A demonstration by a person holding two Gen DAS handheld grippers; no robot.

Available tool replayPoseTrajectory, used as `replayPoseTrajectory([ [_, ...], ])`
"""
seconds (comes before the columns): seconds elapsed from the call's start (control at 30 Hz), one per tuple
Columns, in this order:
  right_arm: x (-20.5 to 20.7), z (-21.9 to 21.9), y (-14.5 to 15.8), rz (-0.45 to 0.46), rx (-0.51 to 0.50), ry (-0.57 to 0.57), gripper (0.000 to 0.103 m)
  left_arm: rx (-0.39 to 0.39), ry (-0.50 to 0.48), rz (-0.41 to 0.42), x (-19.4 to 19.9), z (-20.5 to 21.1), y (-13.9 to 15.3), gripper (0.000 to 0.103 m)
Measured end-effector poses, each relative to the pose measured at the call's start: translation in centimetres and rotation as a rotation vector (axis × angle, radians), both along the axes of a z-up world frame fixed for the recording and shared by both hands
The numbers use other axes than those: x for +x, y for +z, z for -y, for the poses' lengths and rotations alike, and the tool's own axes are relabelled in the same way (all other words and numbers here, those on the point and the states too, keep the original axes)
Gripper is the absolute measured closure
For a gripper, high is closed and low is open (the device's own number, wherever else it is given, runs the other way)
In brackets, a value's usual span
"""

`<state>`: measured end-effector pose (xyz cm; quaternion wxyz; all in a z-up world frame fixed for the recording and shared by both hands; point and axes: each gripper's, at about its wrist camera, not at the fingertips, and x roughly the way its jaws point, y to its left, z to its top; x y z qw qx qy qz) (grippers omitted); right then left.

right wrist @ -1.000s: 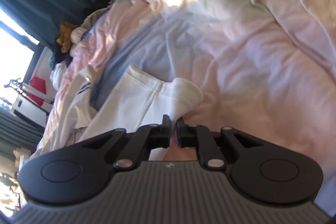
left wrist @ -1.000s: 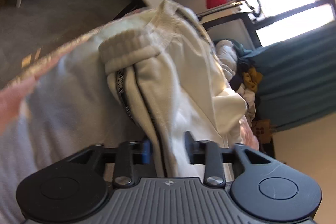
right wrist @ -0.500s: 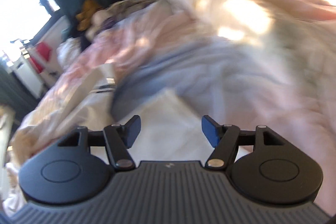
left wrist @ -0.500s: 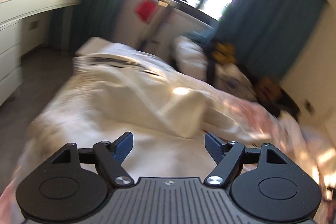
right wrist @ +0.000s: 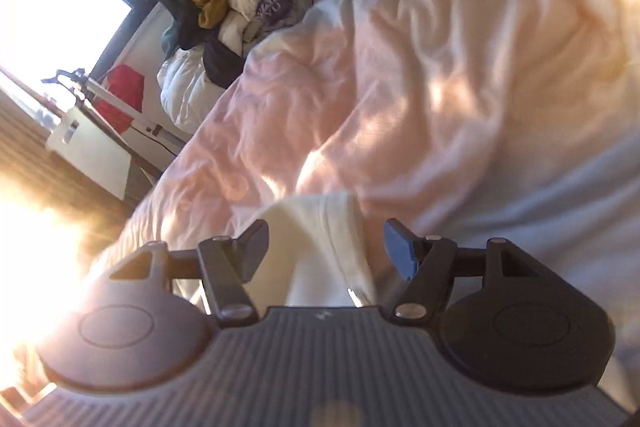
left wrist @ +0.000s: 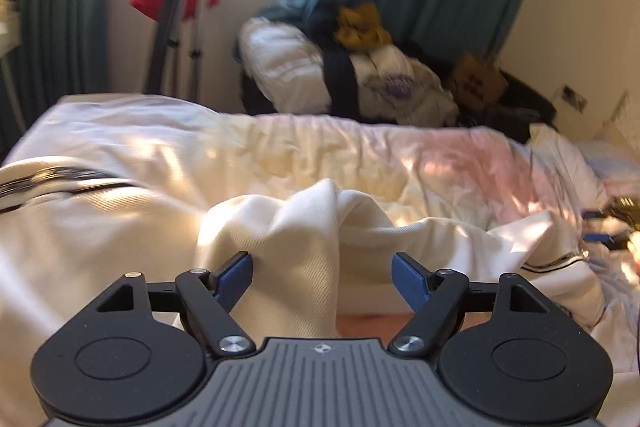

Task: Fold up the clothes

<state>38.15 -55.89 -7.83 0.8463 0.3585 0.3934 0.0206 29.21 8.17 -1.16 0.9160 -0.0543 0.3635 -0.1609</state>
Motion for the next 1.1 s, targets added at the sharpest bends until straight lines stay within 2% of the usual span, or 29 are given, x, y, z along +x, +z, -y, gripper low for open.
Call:
replayPoseTrajectory([
  [0.07,1.9,-0.4,-1.0,-0.018,0.027,0.032,0.036,-0.001,-0.006,-0.032,1.9,0.3,-1.2,0.031],
  [0.1,2.7,-0.6,-1.5,-0.03,0.03,0.052,0.037,-0.002,-0.008,-0.049,2.9,0.5,-1.7,0.037],
  [0.13,3.3,-0.8,-1.8,-0.046,0.018,0.066,0.043,0.006,-0.001,-0.069,3.7,0.6,-2.4,0.042],
  [0.17,3.7,-1.0,-2.1,-0.065,0.003,0.066,0.048,0.019,0.009,-0.081,4.4,0.6,-2.8,0.055],
  [0.2,4.2,-1.2,-2.3,-0.085,-0.012,0.065,0.06,0.034,0.019,-0.091,5.0,0.7,-3.2,0.074],
  [0.23,4.4,-1.2,-2.3,-0.097,-0.028,0.057,0.083,0.038,0.03,-0.09,5.1,0.5,-3.2,0.083],
  [0.27,4.5,-1.3,-1.9,-0.086,-0.048,0.048,0.089,0.038,0.04,-0.086,5.1,0.2,-3.2,0.091],
  [0.37,4.5,-1.7,0.8,-0.013,-0.09,0.028,0.092,-0.005,0.051,-0.046,4.0,-0.9,-1.6,0.095],
  [0.43,4.4,-1.8,3.8,0.065,-0.1,0.015,0.092,-0.027,0.044,0.0,2.7,-1.4,0.0,0.096],
  [0.53,2.9,-1.9,9.7,0.261,-0.123,-0.004,0.092,-0.084,0.025,0.075,-0.1,-1.9,2.3,0.096],
  [0.6,0.7,-1.6,13.3,0.432,-0.144,-0.024,0.093,-0.077,0.012,0.145,-2.5,-1.8,3.4,0.096],
  [0.7,-3.3,-0.2,15.6,0.592,-0.197,-0.06,0.092,-0.076,-0.003,0.213,-6.2,-1.0,3.5,0.096],
  [0.77,-5.3,0.9,14.4,0.573,-0.236,-0.078,0.092,-0.103,0.002,0.207,-8.0,-0.6,2.6,0.095],
  [0.87,-7.6,2.4,9.4,0.43,-0.287,-0.079,0.091,-0.123,0.017,0.141,-9.6,0.2,0.1,0.094],
  [0.9,-8.2,2.9,6.9,0.353,-0.27,-0.082,0.091,-0.116,0.014,0.106,-9.8,0.6,-0.9,0.094],
  [1.0,-10.1,4.1,0.3,0.138,-0.216,-0.093,0.088,0.0,-0.032,0.056,-10.1,2.5,-3.2,0.092],
  [1.03,-10.9,4.3,-1.4,0.083,-0.198,-0.099,0.088,0.013,-0.034,0.057,-10.2,2.7,-3.5,0.092],
  [1.1,-12.3,4.7,-2.5,0.056,-0.156,-0.146,0.083,0.027,-0.033,0.068,-10.5,2.7,-4.0,0.089],
])
